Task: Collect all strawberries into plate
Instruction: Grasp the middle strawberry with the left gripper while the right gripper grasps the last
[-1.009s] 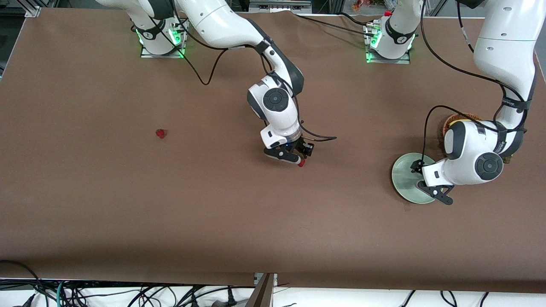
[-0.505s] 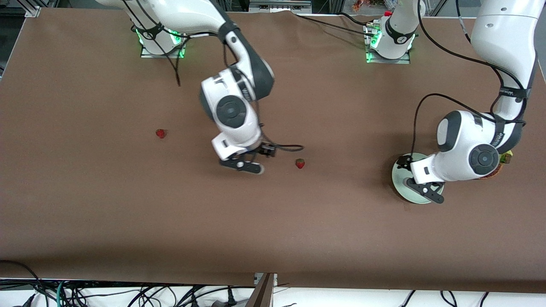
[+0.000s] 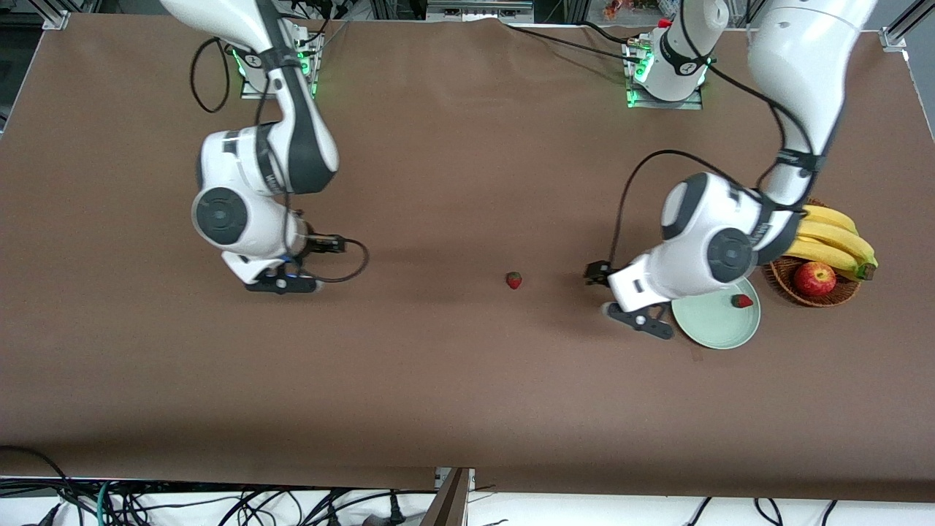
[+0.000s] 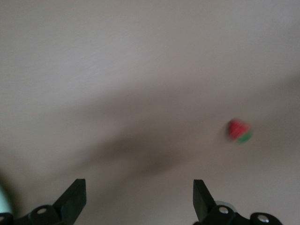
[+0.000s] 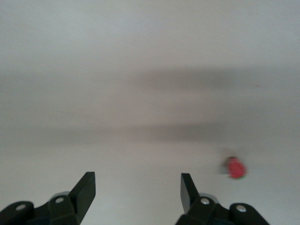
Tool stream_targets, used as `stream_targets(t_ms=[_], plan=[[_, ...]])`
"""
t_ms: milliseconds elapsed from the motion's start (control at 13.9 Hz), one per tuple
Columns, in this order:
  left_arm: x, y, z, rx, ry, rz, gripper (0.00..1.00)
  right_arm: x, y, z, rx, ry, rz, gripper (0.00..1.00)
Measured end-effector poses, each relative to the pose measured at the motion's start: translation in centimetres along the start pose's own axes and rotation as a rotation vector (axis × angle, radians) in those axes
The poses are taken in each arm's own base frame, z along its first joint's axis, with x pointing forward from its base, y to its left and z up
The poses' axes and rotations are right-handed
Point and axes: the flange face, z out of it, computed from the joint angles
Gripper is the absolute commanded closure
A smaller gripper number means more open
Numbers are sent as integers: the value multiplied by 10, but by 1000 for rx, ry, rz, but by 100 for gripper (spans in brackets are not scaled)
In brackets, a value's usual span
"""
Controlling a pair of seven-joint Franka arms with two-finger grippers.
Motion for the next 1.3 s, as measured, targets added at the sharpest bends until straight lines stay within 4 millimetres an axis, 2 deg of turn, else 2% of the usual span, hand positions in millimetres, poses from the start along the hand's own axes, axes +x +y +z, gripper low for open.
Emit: stream_targets(t_ms=[144, 216, 288, 432, 721, 865, 1081, 1153, 1225, 1297], plan=[[2, 52, 26, -9, 39, -95, 0, -15, 52, 46, -7, 10, -20, 19], [2, 72, 43, 2, 59, -117, 0, -24, 72, 68, -16, 21, -28, 19], [1, 86, 60, 25, 79, -121, 0, -34, 86, 87, -26, 29, -36, 20], [-2, 106, 90, 55, 96, -167, 0, -50, 102, 113, -41, 30, -40, 22], [-18, 145, 127, 108, 103, -282, 0, -56, 106, 123, -52, 48, -41, 36], [-21, 148, 136, 131, 106, -322, 0, -57, 106, 124, -53, 50, -41, 43], [-24, 151, 148, 137, 96, -382, 0, -60, 109, 130, -58, 43, -38, 45], [-24, 150, 149, 138, 96, -390, 16, -60, 110, 133, -64, 46, -36, 45], [-24, 149, 149, 139, 98, -395, 41, -61, 112, 136, -70, 48, -34, 45], [-23, 148, 149, 139, 99, -398, 61, -62, 114, 140, -75, 48, -33, 48]])
